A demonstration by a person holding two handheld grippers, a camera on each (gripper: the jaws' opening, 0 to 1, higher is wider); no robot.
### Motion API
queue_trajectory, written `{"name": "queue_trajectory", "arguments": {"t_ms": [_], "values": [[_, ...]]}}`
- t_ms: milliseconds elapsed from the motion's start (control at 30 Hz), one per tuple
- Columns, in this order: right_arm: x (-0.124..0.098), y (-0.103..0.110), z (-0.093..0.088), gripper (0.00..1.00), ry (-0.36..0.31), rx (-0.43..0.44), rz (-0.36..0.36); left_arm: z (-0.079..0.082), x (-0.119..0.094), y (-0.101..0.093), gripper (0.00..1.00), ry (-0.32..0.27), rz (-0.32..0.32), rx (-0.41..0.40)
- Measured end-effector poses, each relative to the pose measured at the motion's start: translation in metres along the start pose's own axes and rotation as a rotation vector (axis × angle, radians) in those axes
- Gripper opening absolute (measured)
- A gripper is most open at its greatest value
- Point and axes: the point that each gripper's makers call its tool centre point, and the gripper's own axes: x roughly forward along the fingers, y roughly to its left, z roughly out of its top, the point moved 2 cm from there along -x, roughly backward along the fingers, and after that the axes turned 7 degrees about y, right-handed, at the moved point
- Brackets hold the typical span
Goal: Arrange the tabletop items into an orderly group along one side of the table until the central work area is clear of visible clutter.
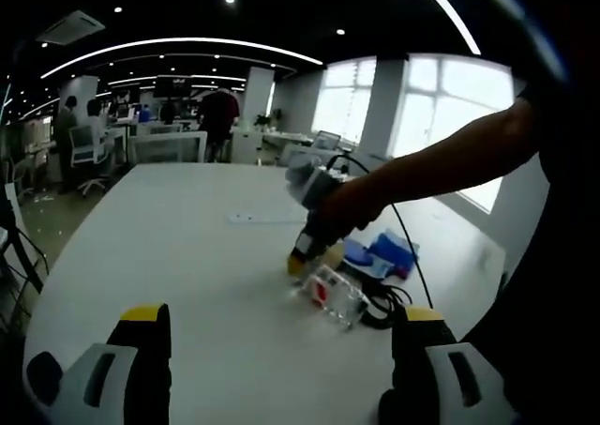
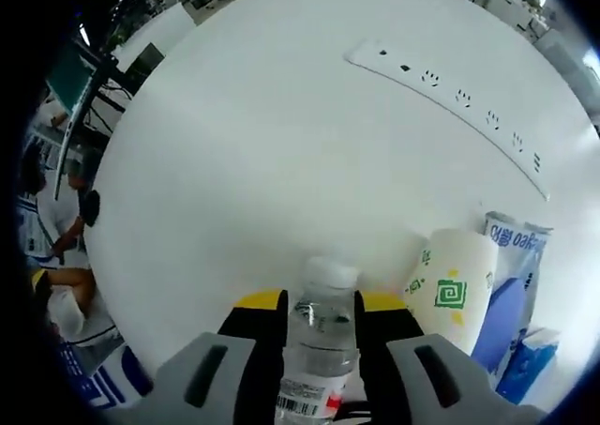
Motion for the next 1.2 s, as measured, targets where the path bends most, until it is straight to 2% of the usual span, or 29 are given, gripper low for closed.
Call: {"name": "queue_trajectory", "arguments": {"t_ms": [300,433,633,900,1200], "values": [[0.007,0.0,0.0,0.26,-0.006,0.04,0.001,-0.001,0.001,-0.004,0.97,-0.004,-0.01,-0.004],[0.011,0.0,0.003,0.25,-0.033,0.043,-0.019,-0.004,-0.002,-0.004,0.97,0.001,-0.006,-0.008],[0.015,-0.001,0.007,0.23,-0.078,0.077,-0.029,-0.008,-0.005,0.001,0.97,0.012,0.005,-0.01],[0.012,-0.002,0.008,0.2,-0.1,0.115,-0.032,-0.013,-0.011,0.01,0.97,0.0,0.02,-0.032],[0.009,0.006,0.009,0.18,-0.117,0.079,-0.026,-0.014,-0.011,0.012,0.97,-0.005,0.025,-0.037]]}}
